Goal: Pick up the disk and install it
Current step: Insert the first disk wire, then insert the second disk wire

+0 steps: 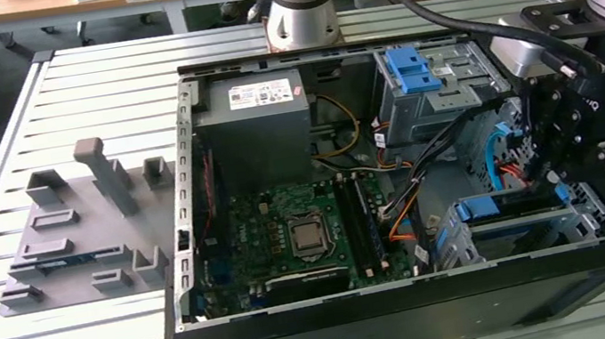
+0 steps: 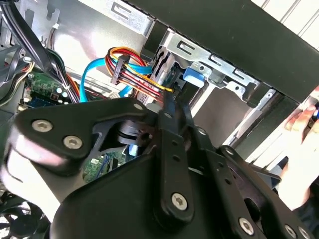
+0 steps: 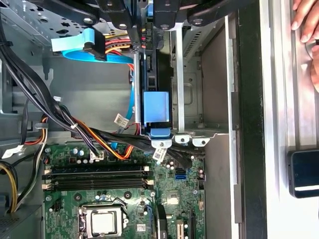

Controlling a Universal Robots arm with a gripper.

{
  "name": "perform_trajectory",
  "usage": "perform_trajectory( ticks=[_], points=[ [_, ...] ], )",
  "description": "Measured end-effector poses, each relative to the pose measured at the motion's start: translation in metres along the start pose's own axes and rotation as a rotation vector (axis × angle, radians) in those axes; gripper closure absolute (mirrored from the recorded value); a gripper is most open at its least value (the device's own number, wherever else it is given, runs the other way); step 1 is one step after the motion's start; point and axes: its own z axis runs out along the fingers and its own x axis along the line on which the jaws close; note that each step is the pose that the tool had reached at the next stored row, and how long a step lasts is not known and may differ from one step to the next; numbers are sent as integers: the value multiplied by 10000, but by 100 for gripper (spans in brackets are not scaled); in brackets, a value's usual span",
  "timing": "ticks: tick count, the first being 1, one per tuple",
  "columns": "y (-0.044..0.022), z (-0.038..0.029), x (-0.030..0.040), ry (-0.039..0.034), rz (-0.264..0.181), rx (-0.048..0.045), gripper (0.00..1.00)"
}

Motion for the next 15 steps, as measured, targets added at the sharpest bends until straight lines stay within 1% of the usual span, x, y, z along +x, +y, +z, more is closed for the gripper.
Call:
perform_trajectory(
  ticks=[1, 2, 3, 15],
  points=[
    [0, 0, 0, 0, 0, 0, 84],
    [0, 0, 0, -1, 0, 0, 84],
    [0, -2, 0, 1, 0, 0, 89],
    [0, -9, 0, 2, 0, 0, 89]
  ],
)
